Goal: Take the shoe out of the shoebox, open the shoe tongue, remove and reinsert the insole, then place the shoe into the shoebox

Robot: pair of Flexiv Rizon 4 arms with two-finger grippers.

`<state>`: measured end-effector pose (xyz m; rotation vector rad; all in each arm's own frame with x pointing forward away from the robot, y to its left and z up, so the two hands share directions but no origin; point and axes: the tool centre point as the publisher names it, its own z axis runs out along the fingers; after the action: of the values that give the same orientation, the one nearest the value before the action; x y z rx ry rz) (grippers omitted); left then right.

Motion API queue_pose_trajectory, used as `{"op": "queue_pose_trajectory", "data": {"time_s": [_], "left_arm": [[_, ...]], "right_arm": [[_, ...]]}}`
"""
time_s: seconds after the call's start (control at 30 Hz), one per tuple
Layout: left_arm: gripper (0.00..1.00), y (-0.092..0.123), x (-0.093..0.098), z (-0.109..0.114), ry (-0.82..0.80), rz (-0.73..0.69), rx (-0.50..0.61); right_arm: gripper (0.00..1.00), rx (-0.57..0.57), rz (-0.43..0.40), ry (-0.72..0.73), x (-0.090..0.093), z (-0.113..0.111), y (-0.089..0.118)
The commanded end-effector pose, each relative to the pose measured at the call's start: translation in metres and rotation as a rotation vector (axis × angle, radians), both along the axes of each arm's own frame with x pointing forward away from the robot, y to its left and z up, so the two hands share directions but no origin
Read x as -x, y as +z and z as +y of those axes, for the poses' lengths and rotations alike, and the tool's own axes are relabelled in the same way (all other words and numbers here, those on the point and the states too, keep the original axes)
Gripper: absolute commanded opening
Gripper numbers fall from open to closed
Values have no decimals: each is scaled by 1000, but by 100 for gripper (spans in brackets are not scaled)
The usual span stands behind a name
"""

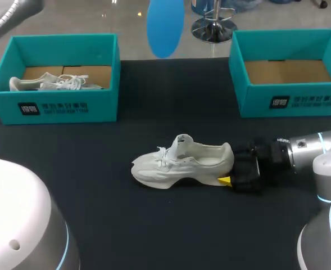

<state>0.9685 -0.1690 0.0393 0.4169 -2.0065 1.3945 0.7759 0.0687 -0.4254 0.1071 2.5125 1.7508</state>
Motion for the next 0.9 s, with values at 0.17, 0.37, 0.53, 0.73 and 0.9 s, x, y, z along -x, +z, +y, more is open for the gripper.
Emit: {"op": "queue_pose_trajectory", "data": {"time_s": [0.17,0.37,0.53,0.73,0.9], "left_arm": [[0,-1,1,0,2,0,2],[0,-1,1,0,2,0,2],[0,-1,1,0,2,0,2],[0,-1,1,0,2,0,2],[0,-1,1,0,2,0,2]], "right_arm": [[100,107,1,-17,9,-17,27],[100,276,17,-27,13,-37,57],[100,440,39,-25,14,-48,85],[100,620,68,-35,18,-56,109],[100,749,81,-21,20,-57,124]]}}
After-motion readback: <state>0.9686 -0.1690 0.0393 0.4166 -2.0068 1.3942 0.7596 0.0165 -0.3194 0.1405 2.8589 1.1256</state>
